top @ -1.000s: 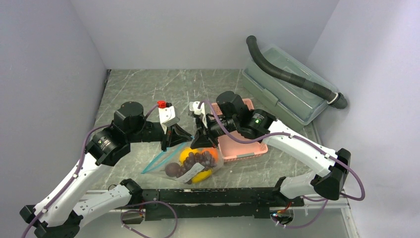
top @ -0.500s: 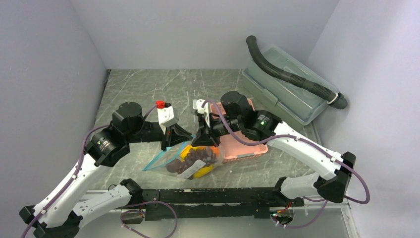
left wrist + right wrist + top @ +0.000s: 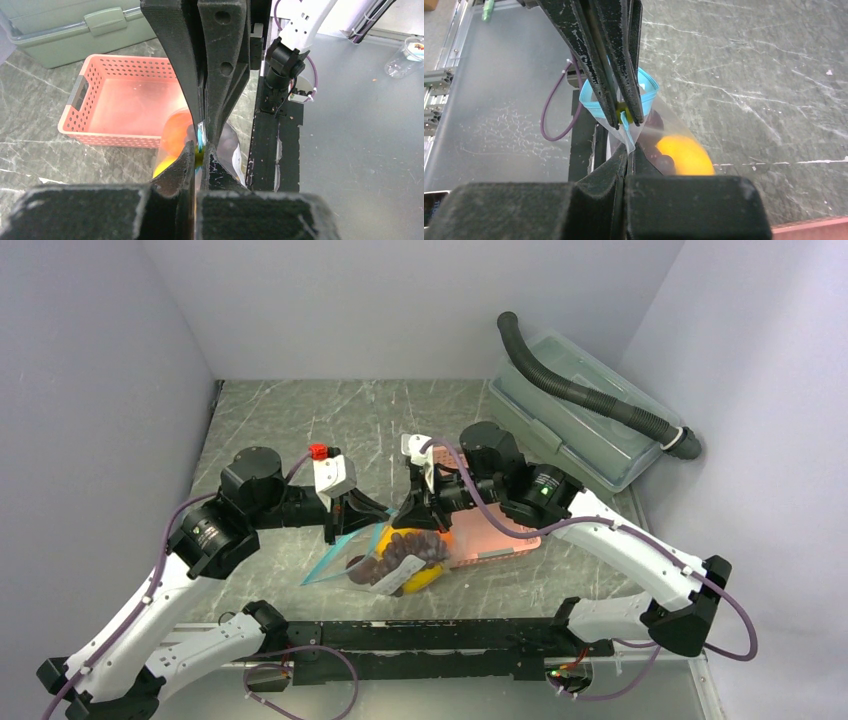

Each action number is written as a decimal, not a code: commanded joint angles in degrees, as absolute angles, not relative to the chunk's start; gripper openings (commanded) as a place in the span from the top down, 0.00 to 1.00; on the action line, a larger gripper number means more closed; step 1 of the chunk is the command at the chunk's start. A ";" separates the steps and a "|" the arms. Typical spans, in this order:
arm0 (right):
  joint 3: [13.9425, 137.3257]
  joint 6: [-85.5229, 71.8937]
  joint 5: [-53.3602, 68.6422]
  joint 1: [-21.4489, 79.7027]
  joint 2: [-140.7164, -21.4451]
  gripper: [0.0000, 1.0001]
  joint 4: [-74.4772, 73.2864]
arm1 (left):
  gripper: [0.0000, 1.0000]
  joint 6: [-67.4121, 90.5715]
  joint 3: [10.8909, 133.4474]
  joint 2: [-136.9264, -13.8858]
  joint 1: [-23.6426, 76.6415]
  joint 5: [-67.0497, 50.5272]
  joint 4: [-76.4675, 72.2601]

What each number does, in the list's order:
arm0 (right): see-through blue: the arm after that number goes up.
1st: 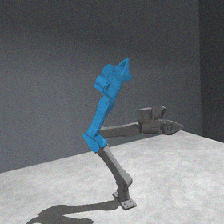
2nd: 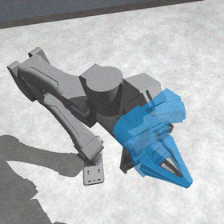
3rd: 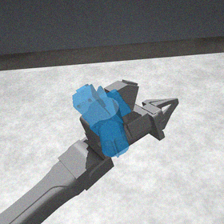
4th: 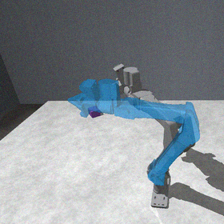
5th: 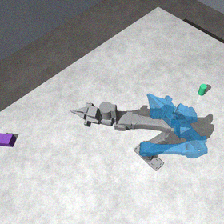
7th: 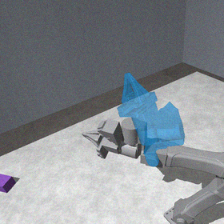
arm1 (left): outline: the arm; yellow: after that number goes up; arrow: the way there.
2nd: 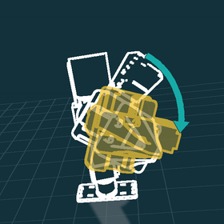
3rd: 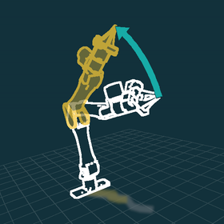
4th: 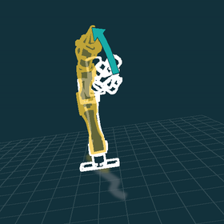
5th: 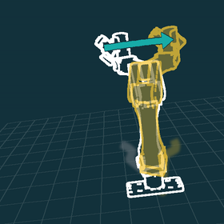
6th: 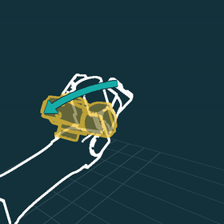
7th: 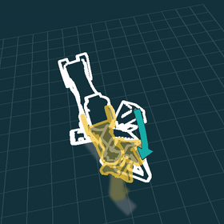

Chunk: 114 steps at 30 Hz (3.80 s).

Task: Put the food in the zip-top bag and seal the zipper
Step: Zip the zipper food storage bag at the center of the board, then place the zipper food storage bag at the center of the board.

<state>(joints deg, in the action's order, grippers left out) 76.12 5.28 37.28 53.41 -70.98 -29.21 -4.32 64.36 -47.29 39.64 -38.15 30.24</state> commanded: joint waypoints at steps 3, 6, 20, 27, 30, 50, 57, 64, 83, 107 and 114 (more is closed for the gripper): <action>77.29 3.43 35.25 51.70 -65.03 1.00 -23.06 | 1.00 -5.54 64.10 -45.88 39.46 -37.58 36.31; 77.04 2.68 34.46 51.68 -64.01 1.00 -21.94 | 1.00 -5.45 64.25 -46.01 39.46 -37.78 36.30; 75.84 1.73 29.83 51.47 -60.48 1.00 -18.53 | 1.00 -5.76 64.37 -46.63 39.46 -38.23 36.54; 73.92 1.11 24.31 51.07 -57.66 1.00 -16.55 | 1.00 -5.71 64.27 -46.58 39.42 -38.22 36.93; 73.13 0.81 22.18 50.98 -56.42 1.00 -15.73 | 1.00 -5.76 64.31 -46.51 39.46 -38.23 37.05; 68.47 -2.59 8.89 50.45 -49.54 1.00 -10.50 | 1.00 -4.98 62.92 -43.92 39.41 -35.42 37.51; 65.75 -3.58 2.34 50.36 -45.64 1.00 -7.82 | 1.00 -4.89 62.87 -44.05 39.46 -34.77 38.06; 64.72 -3.31 -5.16 50.36 -42.98 1.00 -7.36 | 1.00 -4.51 62.66 -43.68 39.45 -32.96 37.75; 62.23 -1.28 -18.71 50.36 -39.22 1.00 -5.05 | 1.00 -3.79 60.59 -41.84 39.46 -25.80 39.62; 61.01 -1.49 -16.79 50.36 -39.07 1.00 -4.18 | 0.56 -2.29 61.84 -41.61 39.46 -23.38 39.28; 60.71 -1.49 -15.21 50.36 -39.58 1.00 -3.80 | 0.20 -1.43 62.70 -41.74 39.41 -20.65 36.39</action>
